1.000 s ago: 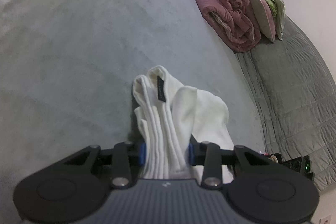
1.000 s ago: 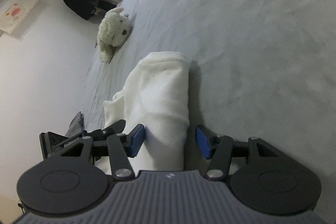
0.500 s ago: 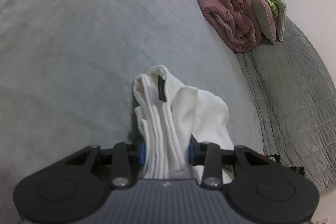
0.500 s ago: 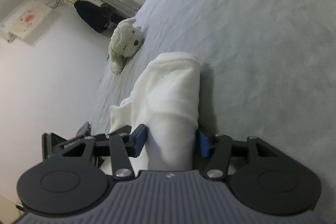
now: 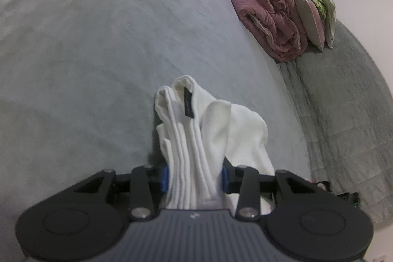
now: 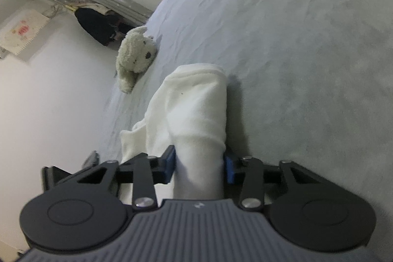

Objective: Fold clothes
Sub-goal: 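Lift the folded white shirt bundle with both grippers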

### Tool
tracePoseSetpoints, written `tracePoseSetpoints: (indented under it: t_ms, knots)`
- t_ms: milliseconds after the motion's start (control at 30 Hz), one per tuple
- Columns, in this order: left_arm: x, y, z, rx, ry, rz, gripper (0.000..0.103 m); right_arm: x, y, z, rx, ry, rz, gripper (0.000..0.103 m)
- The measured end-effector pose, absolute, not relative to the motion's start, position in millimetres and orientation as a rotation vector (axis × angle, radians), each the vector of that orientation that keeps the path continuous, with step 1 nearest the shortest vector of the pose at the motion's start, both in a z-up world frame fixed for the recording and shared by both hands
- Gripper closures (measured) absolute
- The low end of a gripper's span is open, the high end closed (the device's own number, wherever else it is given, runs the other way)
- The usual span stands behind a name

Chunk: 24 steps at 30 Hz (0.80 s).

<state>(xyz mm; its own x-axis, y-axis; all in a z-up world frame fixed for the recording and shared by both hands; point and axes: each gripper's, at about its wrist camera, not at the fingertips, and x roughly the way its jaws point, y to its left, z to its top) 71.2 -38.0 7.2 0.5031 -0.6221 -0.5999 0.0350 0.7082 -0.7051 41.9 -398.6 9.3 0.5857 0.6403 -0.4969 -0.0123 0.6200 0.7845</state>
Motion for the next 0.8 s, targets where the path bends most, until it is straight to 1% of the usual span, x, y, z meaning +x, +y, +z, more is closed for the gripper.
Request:
tracePoseSetpoints:
  t_ms: [67,367,633,800]
  knots:
    - [68.4,-41.5,11.7,-0.648,0.959,-0.435,0.066,40.7,-396.6,12.7,0.813,0.877,0.419,0.066]
    - [59.7,-42.9,29.2,-0.577,0.904,-0.42,0.07,37.0,-390.1,26.2,0.794,0.866,0.401,0.068]
    - [47.1,-51.4,53.6,-0.445,0.815,-0.368,0.07,37.2,-370.5,47.2,0.691,0.818,0.402,0.069]
    - [44.3,-55.8,65.1,-0.388,0.77,-0.342,0.07,39.8,-362.2,50.1,0.693,0.803,0.405,0.069]
